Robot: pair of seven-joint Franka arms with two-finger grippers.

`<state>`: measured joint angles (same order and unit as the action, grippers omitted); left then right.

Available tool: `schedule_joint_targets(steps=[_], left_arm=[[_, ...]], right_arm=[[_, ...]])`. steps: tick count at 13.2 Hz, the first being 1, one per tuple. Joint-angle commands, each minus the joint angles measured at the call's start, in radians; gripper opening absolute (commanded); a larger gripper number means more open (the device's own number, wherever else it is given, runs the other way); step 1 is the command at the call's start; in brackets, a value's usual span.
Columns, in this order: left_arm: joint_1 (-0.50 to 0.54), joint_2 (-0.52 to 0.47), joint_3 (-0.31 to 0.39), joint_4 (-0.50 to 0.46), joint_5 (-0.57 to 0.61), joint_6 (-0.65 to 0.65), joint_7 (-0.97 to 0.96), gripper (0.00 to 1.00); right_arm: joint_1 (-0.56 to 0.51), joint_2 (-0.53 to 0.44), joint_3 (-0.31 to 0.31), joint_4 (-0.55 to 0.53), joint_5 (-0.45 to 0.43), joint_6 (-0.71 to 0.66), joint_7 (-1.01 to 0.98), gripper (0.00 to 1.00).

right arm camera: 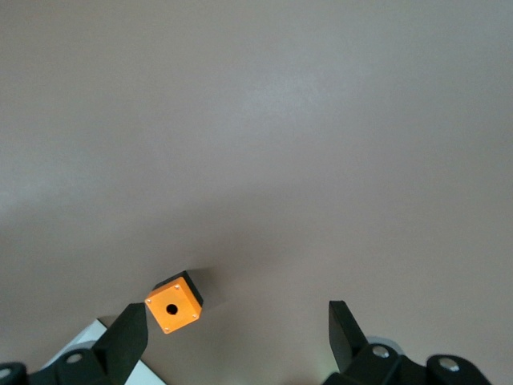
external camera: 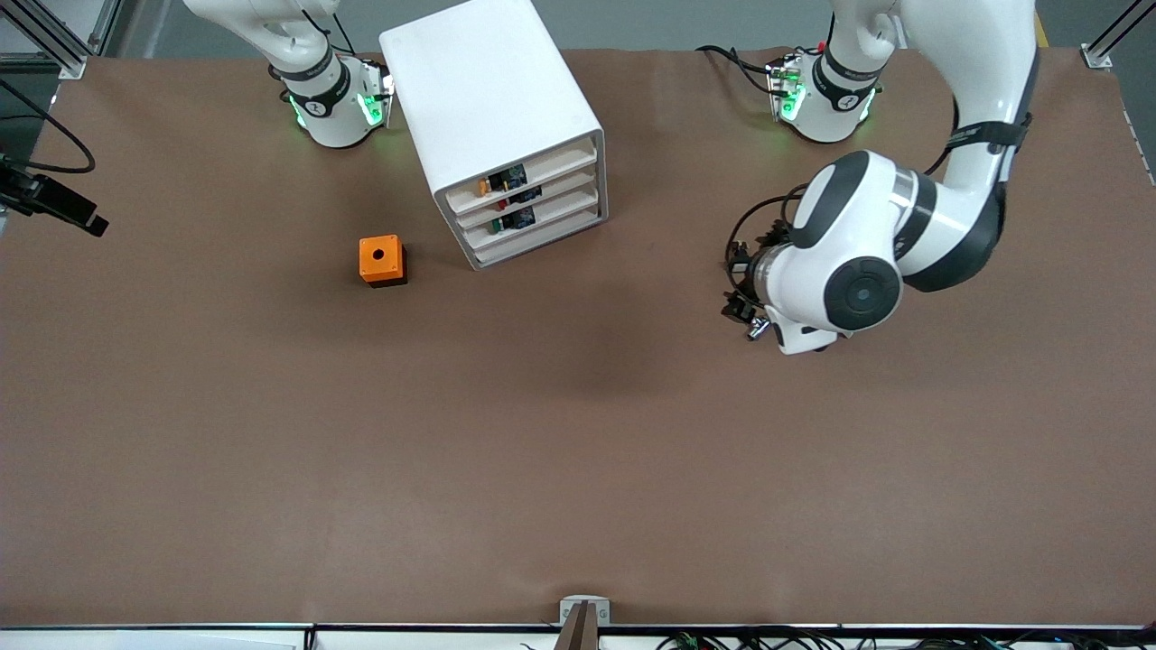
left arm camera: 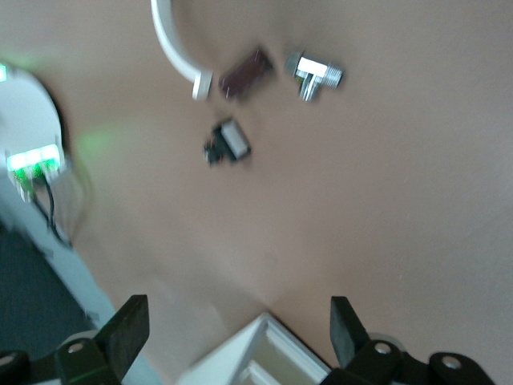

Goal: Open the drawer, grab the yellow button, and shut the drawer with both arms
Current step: 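Reach the left gripper to the white cabinet's drawer handle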

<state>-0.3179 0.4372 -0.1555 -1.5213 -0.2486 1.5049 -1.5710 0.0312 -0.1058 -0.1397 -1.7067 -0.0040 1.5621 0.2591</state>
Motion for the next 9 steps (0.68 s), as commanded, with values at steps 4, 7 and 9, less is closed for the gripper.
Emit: schedule_joint_targets(steps=[4, 7, 9], left_arm=[[-0.092, 0.060, 0.002, 0.029, -0.216, -0.026, -0.400, 0.99], [-0.098, 0.106, 0.002, 0.029, -0.389, -0.026, -0.623, 0.99], [-0.116, 0.142, 0.002, 0.030, -0.475, -0.026, -0.812, 0.99]], right_arm=[[0.048, 0.040, 0.002, -0.017, 0.098, 0.000, 0.198, 1.00], [0.061, 0.054, 0.003, -0.016, 0.101, 0.004, 0.251, 1.00], [0.107, 0.069, 0.003, -0.014, 0.104, 0.006, 0.362, 1.00]])
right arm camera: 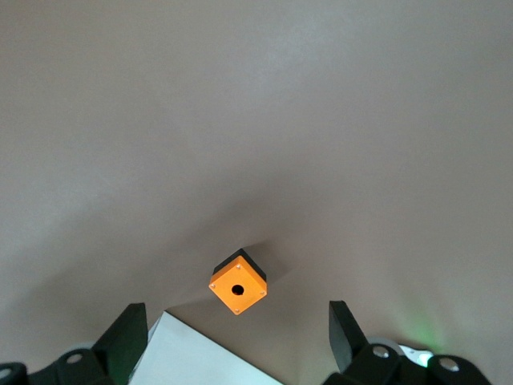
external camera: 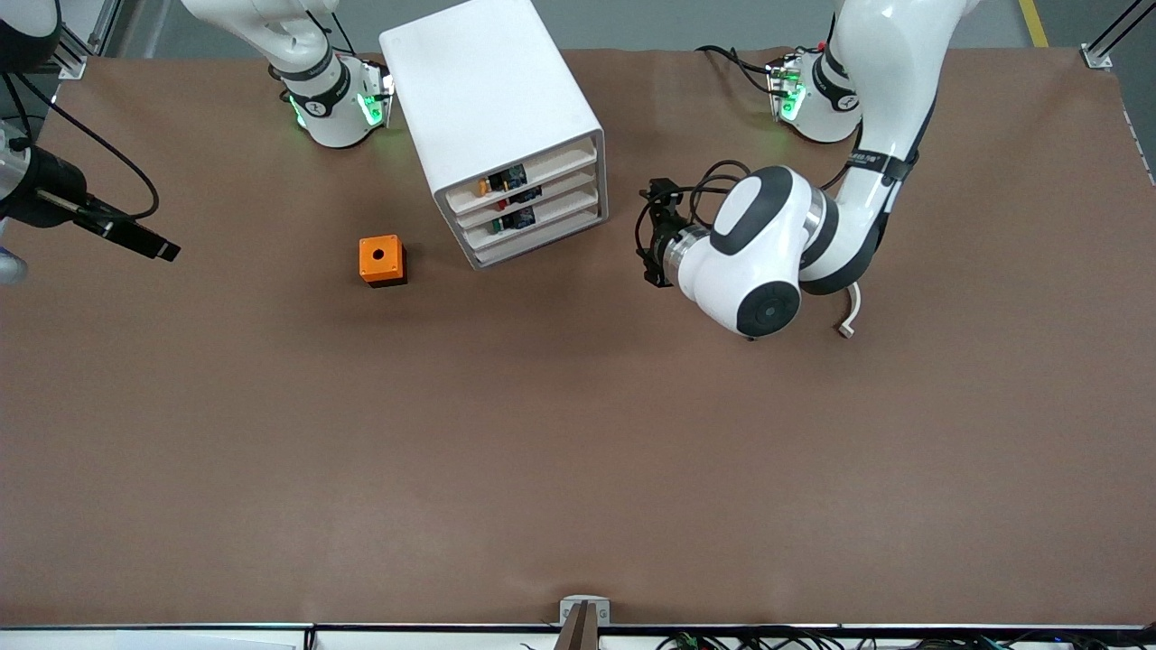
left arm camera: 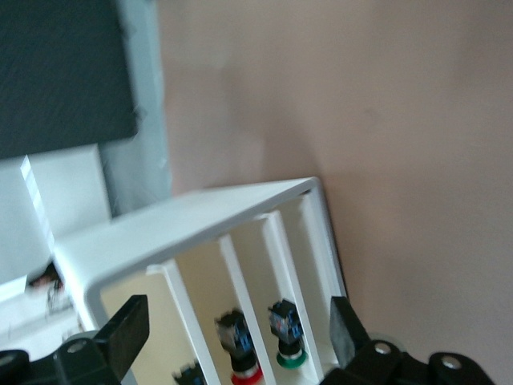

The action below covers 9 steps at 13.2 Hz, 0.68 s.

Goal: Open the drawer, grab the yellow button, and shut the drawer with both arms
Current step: 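Reach the left gripper to the white cabinet's drawer handle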

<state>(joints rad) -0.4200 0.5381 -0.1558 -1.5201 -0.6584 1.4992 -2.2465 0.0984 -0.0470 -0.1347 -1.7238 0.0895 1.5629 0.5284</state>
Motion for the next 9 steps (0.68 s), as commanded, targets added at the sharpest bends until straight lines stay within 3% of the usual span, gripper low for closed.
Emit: schedule_joint_targets(steps=[1, 2, 3, 9], left_arm=[[-0.022, 0.060, 0.001, 0.028, -0.099, -0.022, -0.169, 0.99], [-0.028, 0.080, 0.002, 0.028, -0.142, -0.026, -0.189, 0.92], [-0.028, 0.103, 0.001, 0.029, -0.194, -0.027, -0.218, 0.78], [-0.094, 0.152, -0.001, 0.028, -0.306, -0.027, -0.292, 0.75]], right_arm=[[0.064, 0.013, -0.002, 0.003, 0.012, 0.008, 0.157, 1.00], [0.090, 0.019, -0.002, 0.004, 0.019, 0.009, 0.185, 1.00], [0.107, 0.022, -0.002, 0.006, 0.028, 0.009, 0.215, 1.00], [0.219, 0.073, -0.002, 0.058, 0.082, 0.023, 0.429, 1.00]])
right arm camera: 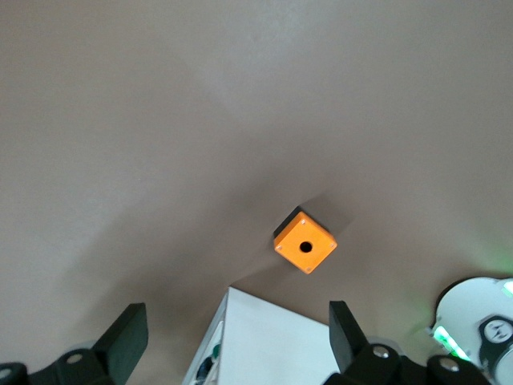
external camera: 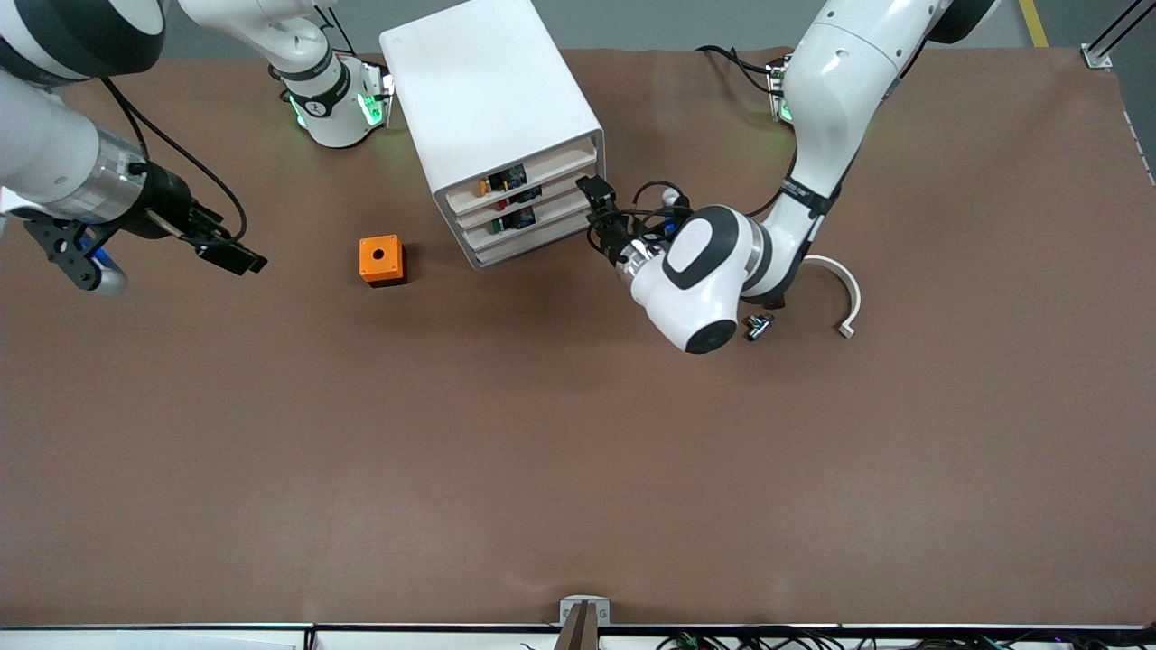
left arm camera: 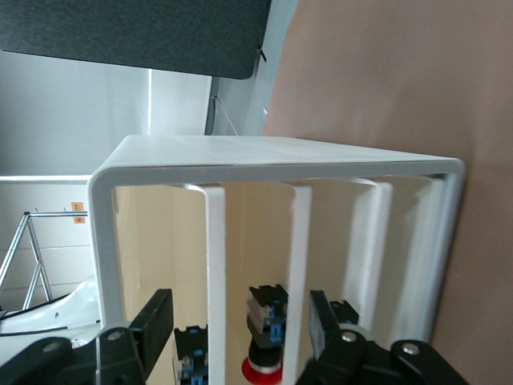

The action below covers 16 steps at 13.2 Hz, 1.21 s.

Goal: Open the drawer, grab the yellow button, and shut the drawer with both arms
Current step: 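Pull the drawer open with the left gripper while the right gripper approaches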

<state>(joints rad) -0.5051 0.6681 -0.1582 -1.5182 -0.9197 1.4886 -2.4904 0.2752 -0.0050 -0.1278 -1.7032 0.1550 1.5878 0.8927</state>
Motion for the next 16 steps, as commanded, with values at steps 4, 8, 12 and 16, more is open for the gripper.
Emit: schedule_joint_targets(steps=[4, 8, 12, 16], left_arm=[[-0.061, 0.025, 0.000, 0.023, -0.074, -0.016, -0.053, 0.63], [-0.081, 0.034, 0.000, 0.023, -0.087, -0.016, -0.050, 0.52], [-0.081, 0.047, 0.000, 0.024, -0.085, -0.016, -0.038, 0.42], [-0.078, 0.047, 0.002, 0.024, -0.082, -0.016, -0.002, 0.09]], right_arm=[[0.093, 0.043, -0.009, 0.039, 0.032, 0.035, 0.144, 1.00], [0.128, 0.066, -0.009, 0.053, 0.054, 0.075, 0.218, 1.00], [0.157, 0.123, -0.009, 0.125, 0.086, 0.075, 0.322, 1.00], [0.193, 0.154, -0.009, 0.152, 0.081, 0.078, 0.368, 1.00]])
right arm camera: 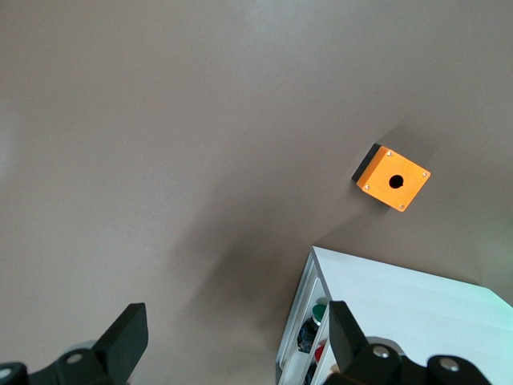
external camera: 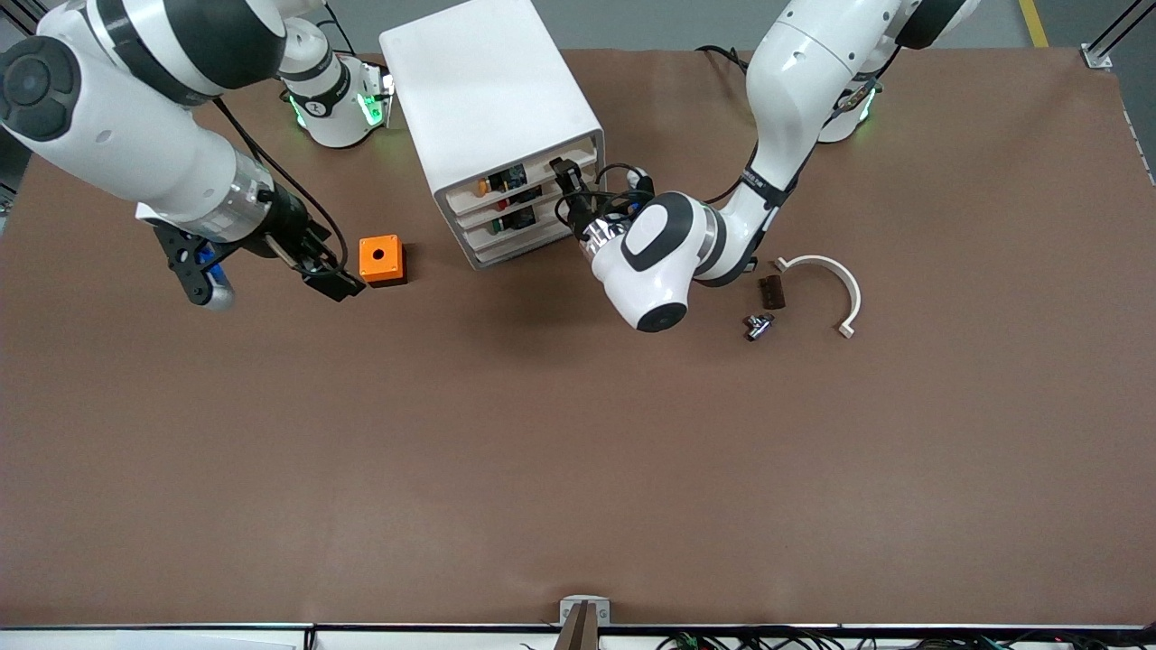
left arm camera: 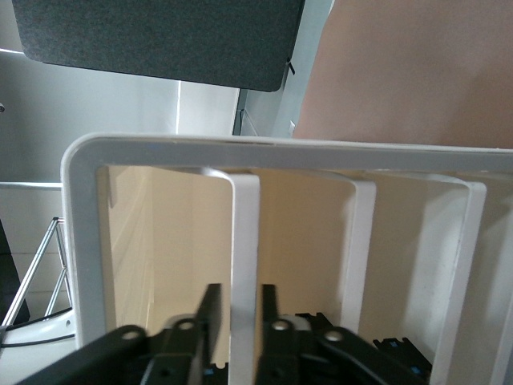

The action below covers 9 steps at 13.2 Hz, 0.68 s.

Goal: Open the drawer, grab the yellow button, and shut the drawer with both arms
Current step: 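Pull the drawer open with the left gripper while the right gripper approaches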

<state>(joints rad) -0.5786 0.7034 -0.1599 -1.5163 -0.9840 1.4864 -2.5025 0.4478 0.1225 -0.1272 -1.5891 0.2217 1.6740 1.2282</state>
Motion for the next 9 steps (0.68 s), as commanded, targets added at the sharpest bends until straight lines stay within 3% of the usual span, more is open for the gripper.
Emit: schedule_joint_targets(steps=[1, 5, 9], left_arm=[[-0.001, 0.011, 0.002, 0.022, -0.019, -0.014, 0.010, 0.01], [0.072, 0.002, 0.011, 0.028, -0.012, -0.018, 0.019, 0.00], [0.175, 0.036, 0.016, 0.109, -0.013, -0.020, 0.128, 0.01]], right_arm=[[0.022, 0.032, -0.009, 0.040, 0.018, 0.009, 0.056, 1.00], [0.066, 0.045, -0.009, 0.040, 0.018, 0.042, 0.112, 1.00], [0.120, 0.062, -0.009, 0.038, 0.018, 0.102, 0.183, 1.00]])
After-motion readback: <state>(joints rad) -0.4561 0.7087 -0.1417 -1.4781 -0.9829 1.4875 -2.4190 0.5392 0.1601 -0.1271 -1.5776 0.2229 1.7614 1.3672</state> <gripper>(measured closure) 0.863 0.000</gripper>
